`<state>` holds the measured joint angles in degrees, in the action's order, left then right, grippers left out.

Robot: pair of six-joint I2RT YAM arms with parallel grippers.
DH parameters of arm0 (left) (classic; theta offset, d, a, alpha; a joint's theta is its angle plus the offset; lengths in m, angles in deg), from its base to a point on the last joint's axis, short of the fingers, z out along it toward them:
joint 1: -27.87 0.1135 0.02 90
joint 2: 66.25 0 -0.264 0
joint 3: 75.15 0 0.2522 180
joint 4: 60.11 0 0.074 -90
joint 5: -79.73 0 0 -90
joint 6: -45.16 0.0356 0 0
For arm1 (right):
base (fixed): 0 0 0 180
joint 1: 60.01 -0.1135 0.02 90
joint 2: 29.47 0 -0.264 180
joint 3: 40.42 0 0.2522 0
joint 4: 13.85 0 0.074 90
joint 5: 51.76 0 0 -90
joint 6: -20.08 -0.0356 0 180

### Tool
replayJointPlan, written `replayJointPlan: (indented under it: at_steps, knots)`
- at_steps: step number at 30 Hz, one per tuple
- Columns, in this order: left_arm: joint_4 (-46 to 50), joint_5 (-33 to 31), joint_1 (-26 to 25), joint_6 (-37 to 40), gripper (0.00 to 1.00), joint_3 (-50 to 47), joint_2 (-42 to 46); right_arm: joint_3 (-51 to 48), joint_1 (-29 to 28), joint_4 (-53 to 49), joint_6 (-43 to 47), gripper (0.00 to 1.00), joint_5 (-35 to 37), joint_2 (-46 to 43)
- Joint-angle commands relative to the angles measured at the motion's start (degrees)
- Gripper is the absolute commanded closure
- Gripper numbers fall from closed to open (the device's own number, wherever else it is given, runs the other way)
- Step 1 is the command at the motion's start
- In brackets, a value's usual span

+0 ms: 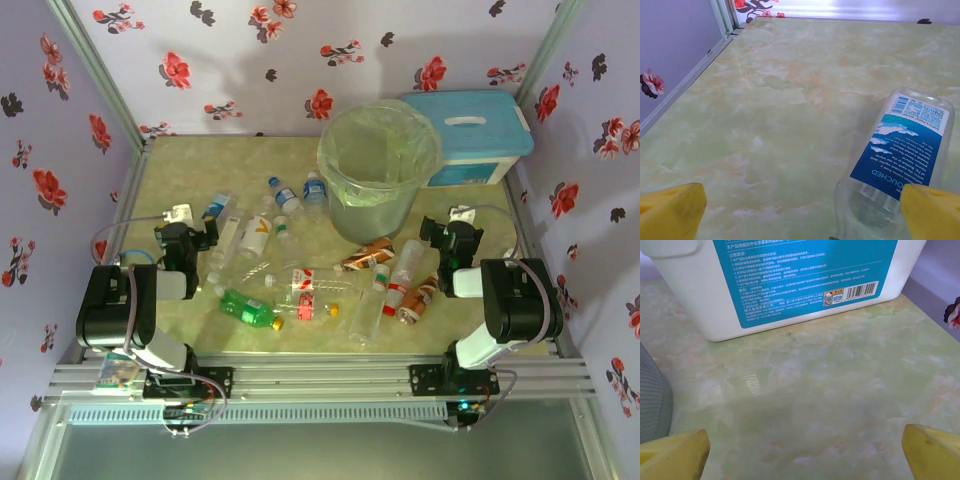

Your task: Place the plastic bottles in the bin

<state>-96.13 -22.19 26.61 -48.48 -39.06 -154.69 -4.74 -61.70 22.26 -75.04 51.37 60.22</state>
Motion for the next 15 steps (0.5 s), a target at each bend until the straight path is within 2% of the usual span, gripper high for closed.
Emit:
replayJointPlan:
  at_steps: [1, 15]
  knots:
    - [-2.34, 0.23, -0.20, 1.44, 0.00, -0.18, -0.31, -0.29, 0.46, 1.99, -0.76, 0.01, 0.86, -0.27]
    - [-1.72, 0.94, 0.30, 1.43, 0.00, 0.11, -0.15, 0.02, 0.55, 1.64, -0.94, 0.01, 0.75, -0.21]
